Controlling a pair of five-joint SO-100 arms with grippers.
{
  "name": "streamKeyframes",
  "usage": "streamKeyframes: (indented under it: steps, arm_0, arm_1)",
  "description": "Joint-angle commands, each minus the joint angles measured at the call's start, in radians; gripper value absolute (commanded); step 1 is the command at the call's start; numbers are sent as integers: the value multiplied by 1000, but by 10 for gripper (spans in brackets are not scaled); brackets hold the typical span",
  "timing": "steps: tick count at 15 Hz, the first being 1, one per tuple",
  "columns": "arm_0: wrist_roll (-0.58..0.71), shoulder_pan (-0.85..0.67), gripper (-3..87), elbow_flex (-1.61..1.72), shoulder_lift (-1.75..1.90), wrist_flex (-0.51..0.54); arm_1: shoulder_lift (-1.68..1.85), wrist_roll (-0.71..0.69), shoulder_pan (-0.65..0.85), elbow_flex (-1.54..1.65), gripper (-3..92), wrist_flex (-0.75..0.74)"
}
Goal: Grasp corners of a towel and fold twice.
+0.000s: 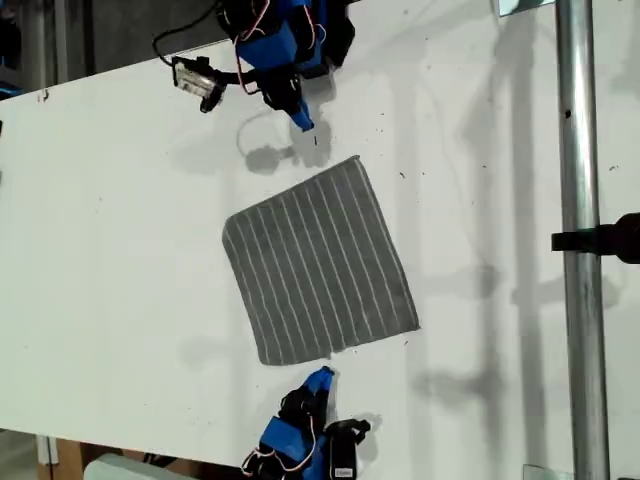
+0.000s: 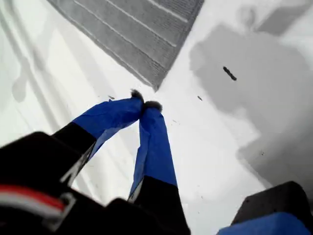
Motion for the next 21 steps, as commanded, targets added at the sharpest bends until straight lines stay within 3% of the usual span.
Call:
streamKeyframes:
  steps: [1,3,6,8,9,10,14,17,21]
  arm_0:
    - [69,43,-23,-408,-589,-66]
    - [184,106,-23,-914,-1177,25]
    - [265,196,24,-1439,-1694,195]
    - [304,250,276,-1621,-1829,224]
    - [324,264,342,-1629,-1829,201]
    - [334,268,367,-1624,-1824,192]
    - [344,278,369,-1586,-1821,204]
    - [298,291,347,-1586,-1818,201]
    - [262,296,330,-1591,-1829,209]
  arm_1:
    - [-410,-146,-32,-413,-3,92]
    - [-569,-282,-78,-566,-3,97]
    - [-752,-420,-156,-667,-3,106]
    - [-778,-437,-186,-675,90,114]
    - [-798,-448,-199,-675,234,129]
    - [-830,-460,-190,-673,297,149]
    - [-1032,-569,-143,-574,354,14]
    - [-1184,-597,-91,-502,318,-158]
    - [-1325,-612,-52,-557,247,-256]
